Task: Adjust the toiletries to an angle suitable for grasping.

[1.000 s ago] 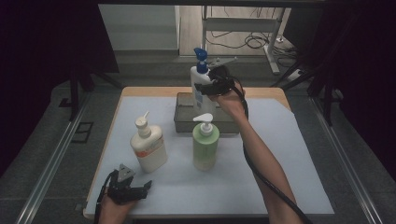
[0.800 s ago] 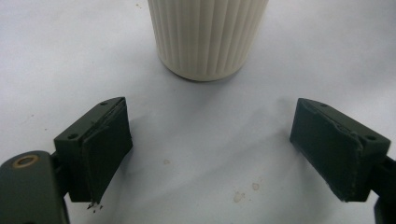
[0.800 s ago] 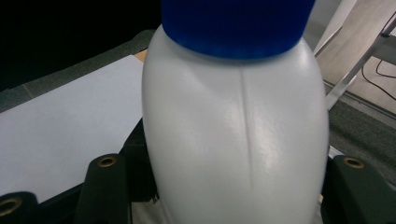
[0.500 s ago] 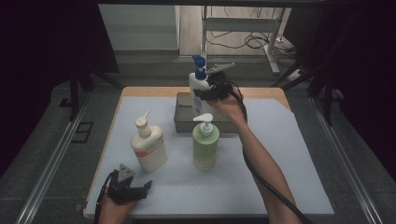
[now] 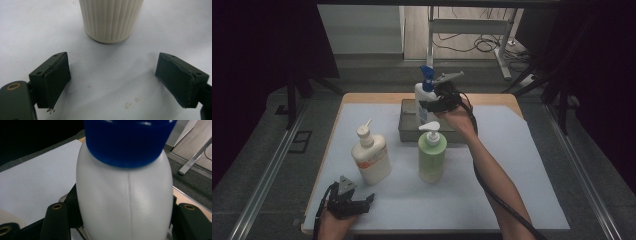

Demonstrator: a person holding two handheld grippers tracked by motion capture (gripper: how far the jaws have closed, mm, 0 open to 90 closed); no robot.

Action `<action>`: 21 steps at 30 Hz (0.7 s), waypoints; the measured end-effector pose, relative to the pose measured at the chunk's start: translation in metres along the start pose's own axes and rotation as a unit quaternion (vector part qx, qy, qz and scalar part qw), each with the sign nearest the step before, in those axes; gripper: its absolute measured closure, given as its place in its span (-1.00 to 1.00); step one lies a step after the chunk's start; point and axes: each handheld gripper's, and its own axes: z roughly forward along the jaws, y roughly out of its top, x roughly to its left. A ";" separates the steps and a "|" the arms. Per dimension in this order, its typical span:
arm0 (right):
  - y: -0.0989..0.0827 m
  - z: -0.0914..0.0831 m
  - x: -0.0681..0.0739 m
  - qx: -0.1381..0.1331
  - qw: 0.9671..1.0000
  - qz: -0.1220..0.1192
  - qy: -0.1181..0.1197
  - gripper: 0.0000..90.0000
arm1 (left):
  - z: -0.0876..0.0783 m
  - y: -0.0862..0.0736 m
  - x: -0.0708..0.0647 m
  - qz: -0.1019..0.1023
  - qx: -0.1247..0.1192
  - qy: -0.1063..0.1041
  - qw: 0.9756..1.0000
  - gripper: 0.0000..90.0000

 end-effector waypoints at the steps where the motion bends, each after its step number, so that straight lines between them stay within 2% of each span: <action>1: -0.001 0.000 0.000 0.002 1.000 0.000 0.001 -0.11 | 0.000 0.000 0.000 0.000 0.000 0.000 1.000 -0.73; 21: -0.018 0.007 0.000 0.018 1.000 0.003 0.002 -0.11 | 0.000 0.000 0.000 0.000 0.000 0.000 1.000 -0.73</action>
